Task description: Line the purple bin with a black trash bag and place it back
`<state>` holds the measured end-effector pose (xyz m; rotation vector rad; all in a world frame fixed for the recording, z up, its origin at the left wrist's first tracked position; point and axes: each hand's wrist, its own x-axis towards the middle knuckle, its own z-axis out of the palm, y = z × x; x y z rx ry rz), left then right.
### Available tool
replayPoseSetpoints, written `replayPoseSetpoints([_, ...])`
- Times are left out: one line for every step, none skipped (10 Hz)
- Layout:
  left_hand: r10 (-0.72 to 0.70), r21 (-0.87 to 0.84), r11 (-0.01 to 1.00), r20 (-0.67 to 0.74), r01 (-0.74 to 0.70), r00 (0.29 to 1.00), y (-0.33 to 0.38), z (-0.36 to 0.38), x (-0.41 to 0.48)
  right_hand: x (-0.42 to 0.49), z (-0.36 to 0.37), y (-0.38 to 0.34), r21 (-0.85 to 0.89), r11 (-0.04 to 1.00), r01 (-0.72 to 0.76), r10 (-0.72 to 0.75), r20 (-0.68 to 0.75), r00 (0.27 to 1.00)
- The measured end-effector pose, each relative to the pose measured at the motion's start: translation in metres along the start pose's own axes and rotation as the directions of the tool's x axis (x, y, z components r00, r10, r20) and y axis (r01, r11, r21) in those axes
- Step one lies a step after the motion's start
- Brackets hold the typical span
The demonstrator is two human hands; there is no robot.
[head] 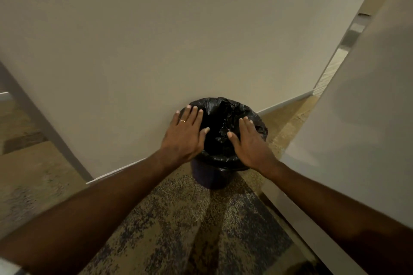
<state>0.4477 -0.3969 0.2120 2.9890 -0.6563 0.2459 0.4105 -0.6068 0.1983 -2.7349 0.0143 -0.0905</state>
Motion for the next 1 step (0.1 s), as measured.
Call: replayPoseSetpoints([-0.005,0.004,1.000,0.008,0.005,1.000,0.0096,-0.0339,-0.0093,-0.0103,-0.0265,-0.0182,-0.002,1.000,0.006,-0.006,-0.009,1.000])
